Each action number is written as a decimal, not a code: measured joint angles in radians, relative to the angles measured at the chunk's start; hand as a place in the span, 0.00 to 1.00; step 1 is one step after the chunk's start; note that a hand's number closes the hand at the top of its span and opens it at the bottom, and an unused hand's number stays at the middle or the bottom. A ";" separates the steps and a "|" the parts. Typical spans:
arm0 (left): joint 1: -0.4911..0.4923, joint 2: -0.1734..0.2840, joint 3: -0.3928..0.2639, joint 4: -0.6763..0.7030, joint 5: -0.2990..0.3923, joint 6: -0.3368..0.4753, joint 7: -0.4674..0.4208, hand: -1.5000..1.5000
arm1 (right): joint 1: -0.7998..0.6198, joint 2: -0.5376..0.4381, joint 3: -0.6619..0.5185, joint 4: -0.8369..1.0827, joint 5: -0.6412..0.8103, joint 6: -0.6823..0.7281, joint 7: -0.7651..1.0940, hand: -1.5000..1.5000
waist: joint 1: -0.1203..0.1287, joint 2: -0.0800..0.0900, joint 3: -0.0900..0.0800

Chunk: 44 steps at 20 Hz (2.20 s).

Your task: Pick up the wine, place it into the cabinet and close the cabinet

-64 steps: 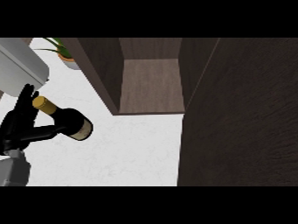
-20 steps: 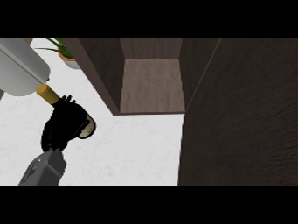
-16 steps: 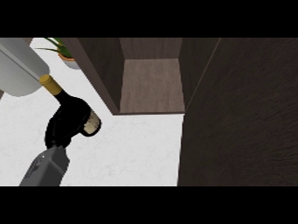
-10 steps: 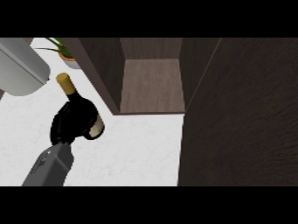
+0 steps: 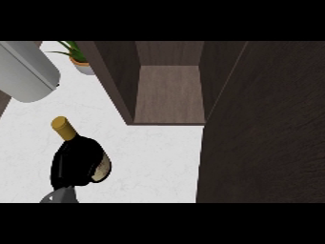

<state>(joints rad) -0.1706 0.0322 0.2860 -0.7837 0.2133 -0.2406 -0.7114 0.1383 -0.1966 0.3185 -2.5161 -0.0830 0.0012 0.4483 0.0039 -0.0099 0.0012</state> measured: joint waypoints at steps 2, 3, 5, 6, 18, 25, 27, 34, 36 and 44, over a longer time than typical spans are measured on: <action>0.050 -0.012 -0.032 -0.070 0.013 -0.013 -0.010 1.00 | 0.008 0.004 0.012 0.000 0.000 0.000 -0.004 0.00 | -0.001 0.000 0.000; 0.062 -0.016 -0.043 -0.113 0.019 -0.017 0.002 1.00 | 0.005 0.005 0.009 0.000 0.000 -0.003 0.001 0.00 | 0.000 0.000 0.000; 0.104 -0.022 -0.089 -0.191 0.043 -0.021 0.021 1.00 | 0.004 0.003 0.001 0.002 0.000 0.005 -0.003 0.00 | -0.001 0.000 0.000; 0.121 -0.024 -0.115 -0.236 0.052 -0.014 0.038 1.00 | 0.006 0.002 -0.003 0.002 -0.001 0.008 -0.005 0.00 | -0.001 0.000 0.000; 0.230 -0.032 -0.416 -0.733 0.103 0.251 0.310 1.00 | 0.013 0.008 -0.002 0.001 -0.007 0.023 -0.009 0.00 | -0.009 0.001 0.000; 0.124 -0.032 -0.573 -0.856 0.098 0.507 0.465 1.00 | 0.027 0.011 -0.022 0.002 -0.011 0.037 -0.021 0.00 | -0.020 0.005 0.000; 0.080 -0.032 -0.615 -0.854 0.108 0.584 0.496 1.00 | 0.023 0.015 -0.017 0.003 -0.011 0.039 -0.021 0.00 | -0.021 0.006 0.000; -0.086 -0.032 -0.674 -0.791 0.130 0.775 0.586 1.00 | 0.024 0.018 -0.031 0.004 -0.012 0.048 -0.024 0.00 | -0.023 0.008 -0.001; -0.119 -0.032 -0.677 -0.741 0.137 0.799 0.576 1.00 | 0.031 0.016 -0.044 0.003 -0.015 0.060 -0.033 0.00 | -0.025 0.009 -0.001; -0.245 -0.032 -0.688 -0.522 0.196 0.861 0.500 1.00 | 0.006 0.018 -0.068 0.003 -0.024 0.071 0.000 0.00 | -0.031 0.011 -0.002</action>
<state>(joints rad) -0.4159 0.0001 -0.4020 -1.3056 0.4091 0.6207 -0.2112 0.1448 -0.1784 0.2501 -2.5136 -0.1068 0.0724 0.4482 -0.0274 0.0014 -0.0004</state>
